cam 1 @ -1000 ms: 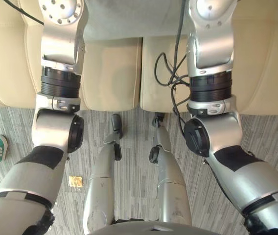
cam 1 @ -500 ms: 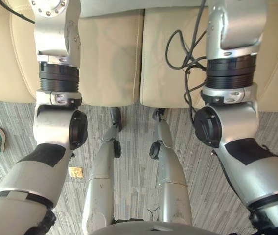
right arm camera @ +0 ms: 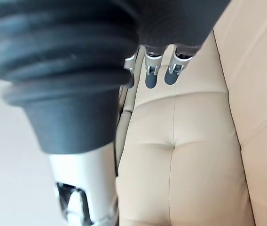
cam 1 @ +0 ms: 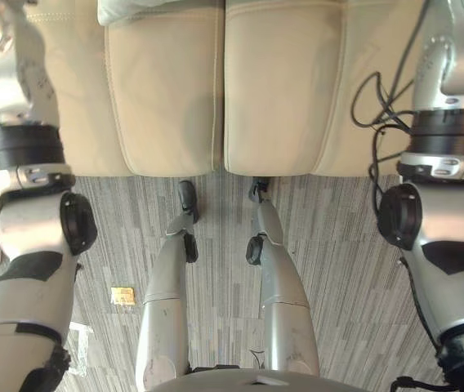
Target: Pick up cushions and gather them together orderly.
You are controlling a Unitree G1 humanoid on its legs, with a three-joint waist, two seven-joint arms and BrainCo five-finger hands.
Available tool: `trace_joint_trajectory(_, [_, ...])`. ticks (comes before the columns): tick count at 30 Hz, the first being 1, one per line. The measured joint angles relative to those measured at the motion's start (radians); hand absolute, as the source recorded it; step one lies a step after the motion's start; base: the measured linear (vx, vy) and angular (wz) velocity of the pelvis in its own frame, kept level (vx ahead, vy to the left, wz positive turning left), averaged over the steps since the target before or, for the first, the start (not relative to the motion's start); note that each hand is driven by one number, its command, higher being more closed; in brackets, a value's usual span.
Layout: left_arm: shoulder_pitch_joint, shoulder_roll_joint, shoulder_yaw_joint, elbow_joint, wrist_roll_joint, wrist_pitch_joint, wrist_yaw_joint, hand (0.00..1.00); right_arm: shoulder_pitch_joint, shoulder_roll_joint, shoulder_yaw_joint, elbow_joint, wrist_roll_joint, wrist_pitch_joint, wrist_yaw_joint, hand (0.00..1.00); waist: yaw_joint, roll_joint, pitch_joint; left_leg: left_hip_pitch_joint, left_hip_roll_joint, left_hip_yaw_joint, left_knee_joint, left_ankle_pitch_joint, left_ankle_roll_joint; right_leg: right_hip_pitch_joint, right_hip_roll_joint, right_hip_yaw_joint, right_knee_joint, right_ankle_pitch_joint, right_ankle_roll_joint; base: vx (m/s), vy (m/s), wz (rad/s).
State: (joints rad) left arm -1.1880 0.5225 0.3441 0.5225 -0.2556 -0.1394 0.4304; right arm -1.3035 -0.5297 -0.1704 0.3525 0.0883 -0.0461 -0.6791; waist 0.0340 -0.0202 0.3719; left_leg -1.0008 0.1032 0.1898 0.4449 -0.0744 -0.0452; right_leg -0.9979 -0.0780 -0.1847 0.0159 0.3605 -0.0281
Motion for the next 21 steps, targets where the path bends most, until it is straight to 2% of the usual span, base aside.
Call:
trace_joint_trajectory(2, [0.161, -0.002, 0.064, -0.080, -0.038, -0.013, 0.002, 0.00, 0.146, 0.002, -0.021, -0.123, 0.033, -0.012, 0.008, 0.00, -0.005, 0.000, 0.000, 0.019, 0.015, 0.000, 0.025, -0.013, 0.001, 0.038, 0.012, 0.013, -0.018, -0.040, 0.042, -0.07, -0.013, -0.14])
trace_joint_trajectory(5, [0.400, -0.067, 0.134, -0.234, -0.057, -0.051, 0.003, 0.00, 0.348, 0.003, -0.040, -0.276, 0.034, -0.023, 0.028, 0.00, -0.006, 0.000, 0.000, 0.064, 0.020, 0.006, 0.020, -0.020, -0.009, 0.080, 0.020, 0.009, -0.017, -0.044, 0.019, -0.03, -0.031, -0.11])
trace_joint_trajectory(6, [0.539, -0.131, 0.157, -0.297, -0.061, -0.076, 0.001, 0.00, 0.463, 0.008, -0.042, -0.336, 0.034, -0.037, 0.059, 0.00, -0.002, 0.000, -0.001, 0.104, 0.026, 0.008, 0.016, -0.028, -0.015, 0.115, 0.027, 0.010, -0.017, -0.042, 0.009, 0.00, -0.038, -0.15])
trace_joint_trajectory(8, [0.663, -0.213, 0.165, -0.344, -0.070, -0.085, -0.001, 0.00, 0.585, 0.020, -0.037, -0.391, 0.033, -0.051, 0.098, 0.00, 0.000, -0.001, -0.002, 0.152, 0.030, 0.008, 0.003, -0.033, -0.018, 0.159, 0.031, 0.009, -0.017, -0.049, 0.000, 0.01, -0.037, -0.09])
trace_joint_trajectory(10, [0.842, -0.352, 0.159, -0.359, -0.097, -0.102, -0.024, 0.00, 0.766, 0.097, -0.035, -0.458, 0.032, -0.086, 0.173, 0.00, 0.001, -0.001, -0.006, 0.237, 0.030, 0.007, -0.028, -0.039, -0.020, 0.224, 0.035, 0.005, -0.001, -0.088, 0.003, 0.00, -0.036, -0.03])
trace_joint_trajectory(11, [0.883, -0.384, 0.151, -0.359, -0.097, -0.102, -0.026, 0.00, 0.809, 0.124, -0.029, -0.464, 0.031, -0.095, 0.183, 0.00, 0.001, -0.001, -0.007, 0.259, 0.030, 0.006, -0.035, -0.039, -0.020, 0.241, 0.035, 0.004, 0.003, -0.096, 0.003, 0.00, -0.035, 0.01])
trace_joint_trajectory(12, [0.992, -0.467, 0.113, -0.353, -0.095, -0.100, -0.050, 0.00, 0.932, 0.202, -0.007, -0.456, 0.028, -0.101, 0.236, 0.00, 0.004, -0.001, -0.028, 0.307, 0.030, 0.004, -0.050, -0.040, -0.021, 0.279, 0.037, -0.002, 0.005, -0.111, 0.001, 0.00, 0.000, 0.00])
trace_joint_trajectory(15, [1.096, -0.532, 0.054, -0.342, -0.092, -0.093, -0.074, 0.00, 1.054, 0.278, 0.041, -0.437, 0.021, -0.100, 0.287, 0.00, 0.012, 0.000, -0.044, 0.375, 0.031, 0.005, -0.070, -0.042, -0.024, 0.337, 0.041, -0.004, 0.007, -0.121, -0.003, 0.03, -0.006, -0.04])
trace_joint_trajectory(16, [1.149, -0.560, 0.016, -0.310, -0.068, -0.077, -0.098, 0.00, 1.126, 0.327, 0.068, -0.395, -0.013, -0.100, 0.326, 0.00, 0.017, 0.001, -0.058, 0.436, 0.034, 0.006, -0.083, -0.047, -0.030, 0.390, 0.045, -0.005, 0.008, -0.130, -0.006, 0.06, -0.009, -0.10])
trace_joint_trajectory(18, [1.201, -0.574, -0.025, -0.257, -0.032, -0.058, -0.128, 0.00, 1.201, 0.368, 0.095, -0.337, -0.041, -0.098, 0.358, 0.00, 0.021, 0.002, -0.098, 0.491, 0.039, 0.009, -0.086, -0.060, -0.030, 0.441, 0.051, -0.007, 0.010, -0.149, -0.001, 0.07, -0.005, -0.12])
trace_joint_trajectory(21, [1.283, -0.573, -0.094, -0.108, 0.058, -0.029, -0.183, 0.00, 1.332, 0.429, 0.118, -0.227, -0.099, -0.098, 0.411, 0.00, 0.023, 0.002, -0.172, 0.640, 0.037, 0.038, -0.125, -0.077, -0.027, 0.559, 0.054, 0.009, 0.005, -0.186, -0.001, 0.07, 0.030, -0.22])
